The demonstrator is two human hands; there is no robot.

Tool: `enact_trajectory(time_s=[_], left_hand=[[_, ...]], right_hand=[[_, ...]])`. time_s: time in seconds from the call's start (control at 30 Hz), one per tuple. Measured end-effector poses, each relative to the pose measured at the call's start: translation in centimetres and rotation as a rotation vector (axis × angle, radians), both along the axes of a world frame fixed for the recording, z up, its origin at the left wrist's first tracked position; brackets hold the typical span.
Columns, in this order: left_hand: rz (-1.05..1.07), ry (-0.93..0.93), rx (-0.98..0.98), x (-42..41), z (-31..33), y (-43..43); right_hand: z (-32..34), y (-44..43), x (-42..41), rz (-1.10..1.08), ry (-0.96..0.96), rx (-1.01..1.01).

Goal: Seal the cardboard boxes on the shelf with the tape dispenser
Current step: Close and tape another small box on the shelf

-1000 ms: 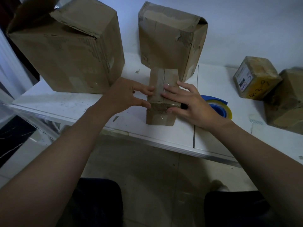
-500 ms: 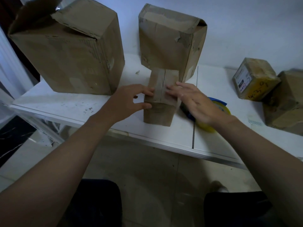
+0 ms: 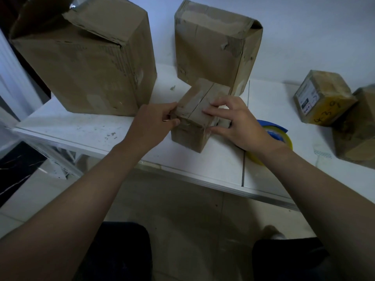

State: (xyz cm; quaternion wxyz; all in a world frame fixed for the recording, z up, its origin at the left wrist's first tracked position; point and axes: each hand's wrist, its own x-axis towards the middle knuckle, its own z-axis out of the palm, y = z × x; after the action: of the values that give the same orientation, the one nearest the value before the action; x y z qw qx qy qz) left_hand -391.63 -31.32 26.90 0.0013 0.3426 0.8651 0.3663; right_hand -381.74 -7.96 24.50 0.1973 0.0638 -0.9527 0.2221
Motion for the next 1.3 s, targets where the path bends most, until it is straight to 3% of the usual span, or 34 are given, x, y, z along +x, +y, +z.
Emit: enact_trajectory(time_s=[0.23, 0.7, 0.8, 0.97, 1.13, 1.3], left_hand=[[0.014, 0.081, -0.015, 1.1, 0.1, 0.5], [0.126, -0.065, -0.015, 1.1, 1.0, 1.0], [0.155, -0.12, -0.108, 1.4, 1.0, 2.3], [0.116, 0.046, -0.41, 2.8, 1.1, 5.1], [0.09, 0.085, -0.526, 2.6, 2.3, 4.1], [0.042, 0.042, -0.501, 1.4, 3.5, 1.0]], right_hand=[[0.0, -0.5, -0.3, -0.031, 0.018, -0.06], [-0.5, -3.9, 0.1, -0.213, -0.028, -0.06], [1.0, -2.4, 0.2, -0.104, -0.165, -0.112], [1.5, -0.3, 1.0, -0.099, -0.223, -0.027], [2.2, 0.4, 1.2, -0.217, -0.227, 0.054], [2.5, -0.2, 0.2, -0.201, -0.274, 0.063]])
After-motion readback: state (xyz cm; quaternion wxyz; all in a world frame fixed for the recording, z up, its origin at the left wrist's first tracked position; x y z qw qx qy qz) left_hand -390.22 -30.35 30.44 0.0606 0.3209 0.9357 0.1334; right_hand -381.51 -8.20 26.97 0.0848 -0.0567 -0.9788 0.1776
